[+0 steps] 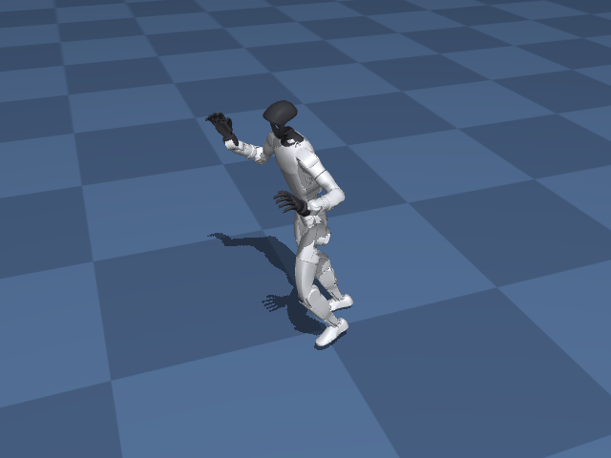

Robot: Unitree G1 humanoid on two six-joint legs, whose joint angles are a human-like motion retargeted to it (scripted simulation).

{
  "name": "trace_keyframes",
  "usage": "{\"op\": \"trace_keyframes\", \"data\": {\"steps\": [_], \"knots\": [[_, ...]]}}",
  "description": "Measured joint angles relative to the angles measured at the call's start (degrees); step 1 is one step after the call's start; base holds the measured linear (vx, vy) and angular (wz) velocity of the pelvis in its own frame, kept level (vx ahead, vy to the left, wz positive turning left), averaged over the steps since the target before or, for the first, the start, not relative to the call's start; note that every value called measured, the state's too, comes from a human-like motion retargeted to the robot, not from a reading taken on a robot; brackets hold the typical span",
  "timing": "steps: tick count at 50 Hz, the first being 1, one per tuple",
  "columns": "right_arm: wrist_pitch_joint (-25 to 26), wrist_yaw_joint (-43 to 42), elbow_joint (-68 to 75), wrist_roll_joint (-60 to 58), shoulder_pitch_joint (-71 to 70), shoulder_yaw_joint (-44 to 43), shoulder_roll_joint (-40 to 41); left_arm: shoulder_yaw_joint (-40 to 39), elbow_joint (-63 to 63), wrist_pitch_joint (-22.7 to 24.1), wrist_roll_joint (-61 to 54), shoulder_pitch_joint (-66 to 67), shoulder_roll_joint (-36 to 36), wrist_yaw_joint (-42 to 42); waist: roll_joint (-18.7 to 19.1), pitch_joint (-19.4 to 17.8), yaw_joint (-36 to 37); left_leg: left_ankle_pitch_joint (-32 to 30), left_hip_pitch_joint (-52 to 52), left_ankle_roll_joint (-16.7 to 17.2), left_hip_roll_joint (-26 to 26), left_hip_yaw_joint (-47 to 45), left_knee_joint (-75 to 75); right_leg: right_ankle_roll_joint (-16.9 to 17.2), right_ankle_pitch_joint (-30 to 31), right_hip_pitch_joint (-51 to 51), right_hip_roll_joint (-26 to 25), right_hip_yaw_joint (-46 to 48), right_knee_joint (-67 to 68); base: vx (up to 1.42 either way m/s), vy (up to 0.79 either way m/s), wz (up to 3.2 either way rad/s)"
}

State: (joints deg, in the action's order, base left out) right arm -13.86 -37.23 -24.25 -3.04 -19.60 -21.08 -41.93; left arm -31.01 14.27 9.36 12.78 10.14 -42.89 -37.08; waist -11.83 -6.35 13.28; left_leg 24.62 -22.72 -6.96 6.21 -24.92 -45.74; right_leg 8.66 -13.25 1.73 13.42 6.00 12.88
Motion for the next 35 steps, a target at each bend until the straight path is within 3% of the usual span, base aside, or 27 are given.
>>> {"op": "trace_keyframes", "data": {"steps": [2,4,5,7,10,12,15,17,18,20,21,22,23,25,26,27,29,32,35], "knots": [[-1.4,4.5,-2.0,-1.5,3.3,5.5,5.8,-4.4,-3.1,2.9,-3.1,4.9,-1.9,-1.5,0.2,0.6,3.4,-2.9,3.0,2.9,-0.7,-4.0,20.2,1.8,7.6,-4.9,-0.4,-2.4,-4.5,1.34,0.24,-1.11],[-3.3,8.7,-2.9,-2.8,6.8,12.1,10.0,-7.2,-5.4,6.2,-5.9,7.4,-3.7,-3.3,3.3,-0.6,5.0,-4.1,7.2,6.7,0.1,-4.0,34.8,1.6,11.2,-11.1,-2.4,-3.8,-5.7,1.35,0.34,-0.89],[-4.4,10.6,-3.2,-3.8,8.5,15.4,11.5,-8.3,-6.1,7.8,-6.8,7.8,-4.6,-4.3,5.4,-1.7,5.2,-4.8,9.1,8.1,0.9,-2.3,39.0,0.9,11.6,-14.3,-3.5,-3.9,-4.7,1.32,0.37,-0.49],[-6.0,13.1,-1.9,-6.6,11.7,21.2,13.7,-9.9,-7.0,8.5,-5.6,5.1,-8.2,-6.4,9.5,-4.2,3.3,-6.0,11.8,7.1,3.1,4.0,35.7,-2.9,7.1,-15.5,-4.2,-1.2,8.8,1.25,0.36,0.01],[-5.4,14.6,0.6,-4.0,17.3,24.7,15.5,-10.9,-7.9,3.5,-2.2,-7.7,-17.9,-9.2,10.0,-7.4,-2.5,3.9,10.6,1.9,2.9,8.9,17.5,-6.3,-2.5,-7.0,-1.1,-0.9,39.3,1.13,0.30,0.72],[-4.4,15.0,1.7,1.0,21.8,24.3,15.7,-8.3,-7.2,-0.8,-1.5,-20.1,-23.2,-10.7,9.0,-7.9,-7.7,9.8,10.4,1.6,1.7,9.6,10.7,-6.5,-6.9,0.4,-1.1,-3.6,51.9,1.10,0.20,0.86],[-3.1,13.7,1.9,5.0,27.5,18.8,12.7,2.0,-4.4,-5.7,0.0,-39.2,-26.6,-13.5,10.1,-5.5,-17.2,10.2,12.9,4.8,1.0,11.1,12.9,-7.2,-10.5,11.4,-1.8,-1.7,56.6,1.13,0.10,0.94],[-2.0,13.1,1.8,4.8,31.7,10.3,10.2,10.8,-1.7,-7.0,2.6,-48.3,-25.2,-12.6,13.2,-2.9,-23.4,5.5,16.2,7.2,1.7,13.5,19.0,-7.8,-10.3,15.7,-2.6,3.2,49.1,1.18,-0.03,1.07],[-3.1,16.0,1.0,13.3,33.0,6.4,11.1,15.6,-0.1,-6.7,3.3,-52.6,-23.4,-10.9,14.8,-1.8,-25.9,1.9,18.0,8.3,2.3,14.9,22.3,-7.9,-9.2,17.0,-3.4,5.7,42.9,1.21,-0.12,1.02],[-7.7,7.8,0.9,24.1,32.9,-2.0,13.1,23.4,3.3,-4.8,3.2,-57.5,-20.2,-10.5,16.8,0.1,-30.4,-6.5,21.7,10.1,2.8,17.5,28.3,-7.3,-6.0,17.6,-4.7,9.4,27.0,1.24,-0.22,0.93],[-19.5,17.6,-6.9,64.9,29.0,-1.9,19.9,29.7,4.8,-1.8,-1.2,-61.8,-17.6,-10.0,16.6,-0.1,-31.8,-11.1,24.6,10.4,2.6,19.4,31.1,-6.6,-4.3,15.6,-5.1,11.0,16.5,1.26,-0.31,0.89],[-26.3,22.1,-10.3,86.5,25.8,-3.7,22.9,35.3,6.2,-0.4,-3.2,-65.6,-15.4,-8.9,15.9,-0.2,-33.0,-15.0,27.3,10.5,2.0,21.2,33.4,-5.6,-3.0,13.8,-5.2,12.3,7.1,1.28,-0.35,0.81],[-23.3,15.5,-4.8,69.9,24.0,-9.1,18.4,39.6,7.0,-2.3,-0.8,-68.2,-14.1,-6.5,14.3,0.0,-33.9,-17.9,29.8,10.3,0.8,23.2,34.6,-4.2,-2.8,12.8,-4.5,12.9,-0.1,1.28,-0.38,0.60],[-12.4,3.6,5.3,38.0,21.3,-17.9,8.6,46.9,8.5,-5.0,7.3,-73.2,-11.1,-1.3,10.9,0.2,-34.4,-20.1,33.3,9.7,-1.2,26.3,33.0,-2.3,-3.9,11.8,-3.2,13.1,-8.0,1.27,-0.40,0.29],[-1.9,-1.5,13.9,16.3,22.0,-21.7,1.2,49.3,8.7,-5.1,12.9,-75.3,-8.9,1.0,9.1,0.0,-33.7,-18.5,33.1,9.0,-2.0,26.0,27.8,-2.3,-3.7,11.3,-2.2,12.7,-8.1,1.23,-0.39,0.02],[5.0,-5.9,20.1,1.6,21.4,-24.2,-4.8,51.0,9.1,-4.8,17.3,-76.7,-6.7,2.8,7.5,-0.1,-32.8,-16.3,32.3,8.2,-2.5,25.2,21.7,-2.7,-3.5,10.8,-1.4,12.3,-7.5,1.18,-0.37,-0.16],[4.1,-10.4,22.2,0.4,14.6,-23.8,-11.4,50.2,10.2,-3.8,20.4,-75.6,-3.1,4.1,5.9,-1.0,-30.4,-9.8,28.0,6.5,-1.2,21.9,5.5,-5.1,-4.7,10.0,-0.6,10.9,-1.5,1.13,-0.34,-0.42],[2.4,-13.7,19.8,0.6,0.1,-18.0,-18.1,41.7,12.2,-4.8,20.4,-65.3,-0.8,4.7,6.7,-3.0,-25.7,0.0,18.9,4.0,1.8,20.3,-14.5,-7.0,-14.5,11.4,-2.0,8.5,12.7,1.12,-0.29,-0.78],[0.9,-7.8,8.2,2.1,-13.3,-7.8,-13.0,29.1,13.7,-3.2,12.2,-46.3,-1.1,7.2,5.2,-1.5,-20.3,5.1,9.5,1.9,0.2,18.5,-18.9,-5.0,-17.7,9.0,-2.8,6.9,14.5,1.19,-0.27,-0.90]]}}
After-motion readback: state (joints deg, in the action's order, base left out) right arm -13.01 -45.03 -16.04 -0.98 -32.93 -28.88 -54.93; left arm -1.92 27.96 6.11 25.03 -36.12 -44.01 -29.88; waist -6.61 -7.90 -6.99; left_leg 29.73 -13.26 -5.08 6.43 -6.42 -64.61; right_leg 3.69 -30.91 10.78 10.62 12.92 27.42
